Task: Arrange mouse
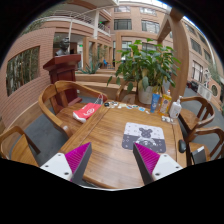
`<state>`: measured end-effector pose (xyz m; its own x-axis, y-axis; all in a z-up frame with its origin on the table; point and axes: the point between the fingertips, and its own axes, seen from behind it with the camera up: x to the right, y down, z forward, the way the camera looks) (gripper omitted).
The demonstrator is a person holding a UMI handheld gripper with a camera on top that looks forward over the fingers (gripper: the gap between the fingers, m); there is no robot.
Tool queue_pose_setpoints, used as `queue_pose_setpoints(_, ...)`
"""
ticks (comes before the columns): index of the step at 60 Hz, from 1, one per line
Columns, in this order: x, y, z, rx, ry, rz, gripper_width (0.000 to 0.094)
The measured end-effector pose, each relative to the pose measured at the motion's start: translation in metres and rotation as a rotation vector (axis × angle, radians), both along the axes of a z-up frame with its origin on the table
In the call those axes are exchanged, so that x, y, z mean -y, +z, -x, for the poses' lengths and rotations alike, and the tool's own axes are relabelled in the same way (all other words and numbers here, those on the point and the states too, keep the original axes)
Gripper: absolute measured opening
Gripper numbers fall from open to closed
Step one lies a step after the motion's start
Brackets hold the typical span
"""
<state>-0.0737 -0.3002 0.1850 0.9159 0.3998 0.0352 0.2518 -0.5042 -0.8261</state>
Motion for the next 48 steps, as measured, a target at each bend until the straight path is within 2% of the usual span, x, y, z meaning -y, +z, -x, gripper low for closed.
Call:
queue_pose_setpoints(7, 0.005, -0.018, -0.024, -0.003, -0.031, 0.039, 0.0854)
queue_pose_setpoints(13, 0.001, -0.053, -0.068, 0.005, -0.074, 0.075, 0.0855)
queue_pose_setpoints(25, -0.015, -0.105, -0.179, 0.030, -0.228, 0.129, 0.0854)
queue_pose_setpoints(38, -0.080, -0.132, -0.304, 0.040, -0.419, 0.083, 0.0854)
queue_pose_setpoints(48, -0.153, -0.149, -0.355, 0.033, -0.479, 0.055, 0.0850)
